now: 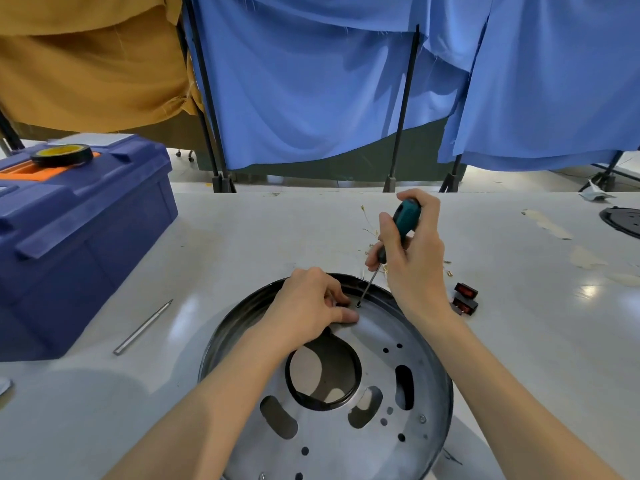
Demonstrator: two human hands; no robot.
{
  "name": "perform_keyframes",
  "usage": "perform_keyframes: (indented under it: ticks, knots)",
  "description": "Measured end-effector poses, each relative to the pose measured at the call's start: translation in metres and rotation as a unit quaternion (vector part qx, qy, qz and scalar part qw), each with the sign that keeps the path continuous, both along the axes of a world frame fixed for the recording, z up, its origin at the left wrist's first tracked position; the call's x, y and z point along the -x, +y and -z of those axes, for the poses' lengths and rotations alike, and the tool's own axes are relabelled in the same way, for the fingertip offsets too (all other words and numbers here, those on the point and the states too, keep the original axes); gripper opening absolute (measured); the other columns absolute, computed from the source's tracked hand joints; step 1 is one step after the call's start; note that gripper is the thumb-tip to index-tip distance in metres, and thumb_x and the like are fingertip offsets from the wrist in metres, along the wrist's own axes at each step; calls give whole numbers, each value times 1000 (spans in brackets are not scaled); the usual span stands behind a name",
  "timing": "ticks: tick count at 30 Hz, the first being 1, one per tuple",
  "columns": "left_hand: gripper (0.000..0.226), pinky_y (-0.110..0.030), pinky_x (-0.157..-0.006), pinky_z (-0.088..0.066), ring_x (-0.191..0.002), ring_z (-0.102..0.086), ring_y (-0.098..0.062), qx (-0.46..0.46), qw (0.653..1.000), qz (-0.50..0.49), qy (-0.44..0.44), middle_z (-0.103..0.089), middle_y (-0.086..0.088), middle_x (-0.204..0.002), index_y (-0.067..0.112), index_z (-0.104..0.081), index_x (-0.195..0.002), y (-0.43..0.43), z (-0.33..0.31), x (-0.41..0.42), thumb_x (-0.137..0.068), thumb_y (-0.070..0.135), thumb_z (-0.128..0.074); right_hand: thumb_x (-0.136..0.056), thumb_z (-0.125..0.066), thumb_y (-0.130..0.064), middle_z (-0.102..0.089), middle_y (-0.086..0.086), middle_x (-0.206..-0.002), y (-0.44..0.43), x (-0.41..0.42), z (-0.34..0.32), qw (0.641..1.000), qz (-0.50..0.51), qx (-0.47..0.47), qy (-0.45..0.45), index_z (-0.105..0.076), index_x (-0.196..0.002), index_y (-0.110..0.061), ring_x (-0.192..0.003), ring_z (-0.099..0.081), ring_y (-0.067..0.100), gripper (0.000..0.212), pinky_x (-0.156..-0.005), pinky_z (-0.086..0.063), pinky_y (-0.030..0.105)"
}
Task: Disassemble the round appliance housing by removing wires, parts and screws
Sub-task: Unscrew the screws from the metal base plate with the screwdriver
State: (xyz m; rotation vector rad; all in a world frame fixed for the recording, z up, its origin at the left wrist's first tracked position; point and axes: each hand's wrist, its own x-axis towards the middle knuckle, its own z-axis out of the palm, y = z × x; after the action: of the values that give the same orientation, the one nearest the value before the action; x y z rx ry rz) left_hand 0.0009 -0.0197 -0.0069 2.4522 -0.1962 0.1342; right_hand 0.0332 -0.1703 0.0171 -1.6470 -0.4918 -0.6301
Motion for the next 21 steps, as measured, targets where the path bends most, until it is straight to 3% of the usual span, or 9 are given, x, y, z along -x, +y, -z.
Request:
perform_keyframes:
  ticks: [5,8,11,13,17,18,19,21]
  knots:
    - [25,-18,-55,-39,-56,-52,-4,2,1000,0,9,-57,9,-61,22,-74,-84,1,-2,0,-69,39,-83,-101,-47,-16,-53,-13,-72,-1,1,-3,997,-74,7,1,-38,-126,-19,-52,-62,26,27,-55,-56,40]
    - [21,-21,-58,-47,-53,-55,-2,56,998,-18,-4,-62,7,-62,20,-75,-82,2,-10,1,-70,36,-82,-100,-48,-12,-58,-6,-74,-1,1,-6,993,-118,-11,19,-41,-129,-19,-60,-68,25,31,-62,-57,31]
    - [25,-19,-71,-51,-72,-64,-5,159,986,-35,-35,-70,4,-79,20,-74,-95,4,-27,-1,-74,31,-80,-100,-47,-10,-69,9,-83,-2,0,-9,989,-139,-17,40,-43,-129,-17,-88,-72,18,30,-75,-55,25]
    - [28,-19,-84,-52,-88,-67,-5,208,978,10,-3,-72,3,-94,16,-70,-107,-1,-39,-5,-81,27,-74,-100,-48,-11,-72,12,-91,-2,0,-13,986,-156,-10,62,-45,-126,-18,-100,-69,13,27,-83,-54,25]
    - [18,-27,-90,-53,-92,-70,-18,285,956,72,12,-72,-10,-100,6,-65,-110,-20,-47,-9,-96,11,-55,-100,-47,-11,-73,8,-101,-4,2,-24,968,-214,-13,131,-50,-119,-24,-93,-71,12,24,-61,-57,29]
    - [18,-29,-89,-54,-90,-71,-20,295,953,70,8,-72,-11,-98,6,-65,-108,-23,-44,-9,-97,8,-52,-100,-46,-11,-73,6,-103,-5,2,-27,964,-220,-5,149,-51,-119,-25,-91,-71,13,24,-57,-56,35]
    - [16,-32,-89,-55,-87,-71,-22,303,951,61,3,-72,-12,-93,6,-65,-105,-25,-41,-9,-97,7,-50,-101,-45,-11,-73,5,-105,-7,1,-29,962,-222,7,162,-51,-120,-25,-92,-70,14,25,-58,-55,44]
    - [14,-37,-87,-56,-81,-70,-23,303,952,46,-11,-70,-10,-84,9,-62,-99,-27,-36,-9,-98,5,-49,-101,-44,-10,-71,5,-111,-10,-2,-32,958,-228,36,170,-53,-122,-27,-101,-68,12,28,-63,-57,41]
